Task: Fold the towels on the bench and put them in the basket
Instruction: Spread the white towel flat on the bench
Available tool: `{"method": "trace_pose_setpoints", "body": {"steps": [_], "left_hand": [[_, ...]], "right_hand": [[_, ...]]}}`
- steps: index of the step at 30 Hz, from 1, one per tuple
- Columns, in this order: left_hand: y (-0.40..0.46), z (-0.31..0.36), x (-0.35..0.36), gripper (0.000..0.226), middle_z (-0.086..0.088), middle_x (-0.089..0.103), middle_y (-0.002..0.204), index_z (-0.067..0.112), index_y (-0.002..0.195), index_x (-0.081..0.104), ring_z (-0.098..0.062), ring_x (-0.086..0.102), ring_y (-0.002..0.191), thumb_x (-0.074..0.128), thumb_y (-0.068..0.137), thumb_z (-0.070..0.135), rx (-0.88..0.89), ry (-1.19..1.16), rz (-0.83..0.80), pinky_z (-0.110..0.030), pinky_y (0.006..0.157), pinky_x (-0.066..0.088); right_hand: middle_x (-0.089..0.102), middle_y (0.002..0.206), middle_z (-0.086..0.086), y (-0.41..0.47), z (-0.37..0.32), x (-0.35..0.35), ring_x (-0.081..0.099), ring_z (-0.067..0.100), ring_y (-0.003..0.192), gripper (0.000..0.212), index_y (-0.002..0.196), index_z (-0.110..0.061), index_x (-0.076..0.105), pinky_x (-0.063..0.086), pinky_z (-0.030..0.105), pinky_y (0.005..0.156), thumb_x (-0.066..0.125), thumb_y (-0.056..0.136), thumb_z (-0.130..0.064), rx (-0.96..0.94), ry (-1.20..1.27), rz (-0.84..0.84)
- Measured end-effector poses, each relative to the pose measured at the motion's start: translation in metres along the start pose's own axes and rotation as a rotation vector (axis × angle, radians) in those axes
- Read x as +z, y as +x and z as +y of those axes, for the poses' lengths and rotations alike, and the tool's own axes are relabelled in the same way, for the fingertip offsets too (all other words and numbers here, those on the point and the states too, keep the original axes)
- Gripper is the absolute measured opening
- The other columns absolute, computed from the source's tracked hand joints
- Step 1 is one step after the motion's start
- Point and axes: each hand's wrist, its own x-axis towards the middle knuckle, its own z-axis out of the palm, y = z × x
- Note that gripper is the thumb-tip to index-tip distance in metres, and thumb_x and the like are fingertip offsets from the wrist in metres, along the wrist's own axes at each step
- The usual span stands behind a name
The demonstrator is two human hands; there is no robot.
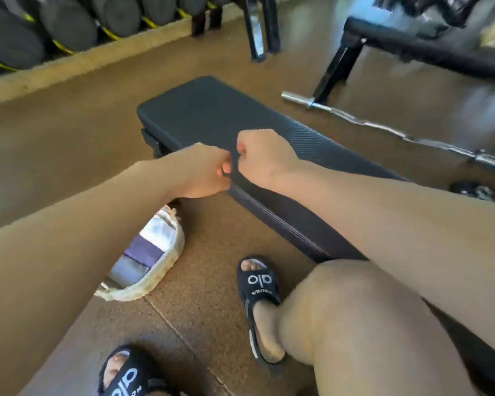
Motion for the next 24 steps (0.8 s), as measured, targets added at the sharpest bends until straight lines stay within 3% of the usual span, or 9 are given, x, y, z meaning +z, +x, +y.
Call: {"method": "trace_pose_setpoints", "body": {"steps": [4, 8, 11, 14, 19, 22, 24], "left_hand": [[-0.01, 0.103, -0.031, 0.01, 0.009, 0.064, 0.097, 0.024, 0.1, 0.065, -0.017, 0.061, 0.103, 0.057, 0.093, 0.024, 0.153, -0.074, 0.074, -0.026, 0.085, 0.042], [-0.024, 0.195, -0.036, 0.008, 0.008, 0.07, 0.084, 0.022, 0.087, 0.066, -0.014, 0.065, 0.093, 0.061, 0.093, 0.024, 0.275, -0.168, 0.092, -0.03, 0.084, 0.049], [-0.033, 0.26, -0.028, 0.005, 0.006, 0.069, 0.094, 0.023, 0.093, 0.066, -0.016, 0.064, 0.096, 0.062, 0.093, 0.026, 0.362, -0.226, 0.041, -0.033, 0.087, 0.05], [-0.04, 0.32, -0.01, 0.021, 0.006, 0.065, 0.11, 0.024, 0.11, 0.063, -0.017, 0.06, 0.105, 0.063, 0.094, 0.037, 0.416, -0.229, -0.053, -0.036, 0.095, 0.049], [-0.041, 0.393, 0.044, 0.056, 0.004, 0.06, 0.127, 0.021, 0.133, 0.052, -0.019, 0.058, 0.11, 0.065, 0.089, 0.053, 0.456, -0.227, -0.294, -0.037, 0.094, 0.051], [-0.037, 0.415, 0.079, 0.064, 0.002, 0.058, 0.126, 0.021, 0.134, 0.049, -0.019, 0.058, 0.106, 0.067, 0.085, 0.057, 0.449, -0.221, -0.347, -0.039, 0.093, 0.052], [-0.035, 0.422, 0.097, 0.062, 0.001, 0.059, 0.123, 0.02, 0.131, 0.049, -0.019, 0.058, 0.102, 0.068, 0.085, 0.057, 0.43, -0.244, -0.366, -0.041, 0.093, 0.052]], "right_hand": [[0.068, 0.109, 0.008, -0.06, 0.078, -0.07, 0.063, 0.031, 0.103, 0.01, 0.093, -0.014, 0.067, 0.054, 0.042, 0.087, 0.057, 0.089, -0.015, 0.169, 0.062, 0.096], [0.068, 0.098, 0.01, -0.128, 0.156, -0.126, 0.064, 0.03, 0.092, 0.019, 0.087, -0.008, 0.071, 0.049, 0.032, 0.074, 0.059, 0.088, -0.022, 0.33, -0.022, 0.109], [0.071, 0.094, 0.015, -0.179, 0.205, -0.16, 0.067, 0.031, 0.084, 0.026, 0.097, -0.003, 0.072, 0.049, 0.029, 0.066, 0.058, 0.091, -0.024, 0.431, -0.102, -0.055], [0.075, 0.084, 0.016, -0.222, 0.244, -0.175, 0.064, 0.026, 0.064, 0.025, 0.09, 0.0, 0.072, 0.052, 0.027, 0.057, 0.06, 0.09, -0.022, 0.543, -0.1, -0.254], [0.068, 0.087, 0.011, -0.273, 0.293, -0.165, 0.063, 0.025, 0.071, 0.026, 0.097, -0.004, 0.065, 0.057, 0.032, 0.065, 0.064, 0.093, -0.03, 0.691, -0.13, -0.485], [0.063, 0.084, 0.014, -0.294, 0.305, -0.154, 0.062, 0.028, 0.069, 0.027, 0.099, -0.003, 0.061, 0.055, 0.033, 0.065, 0.063, 0.092, -0.03, 0.753, -0.221, -0.56], [0.063, 0.072, 0.012, -0.301, 0.305, -0.147, 0.06, 0.027, 0.064, 0.025, 0.089, -0.003, 0.063, 0.05, 0.031, 0.063, 0.058, 0.094, -0.027, 0.757, -0.237, -0.61]]}}
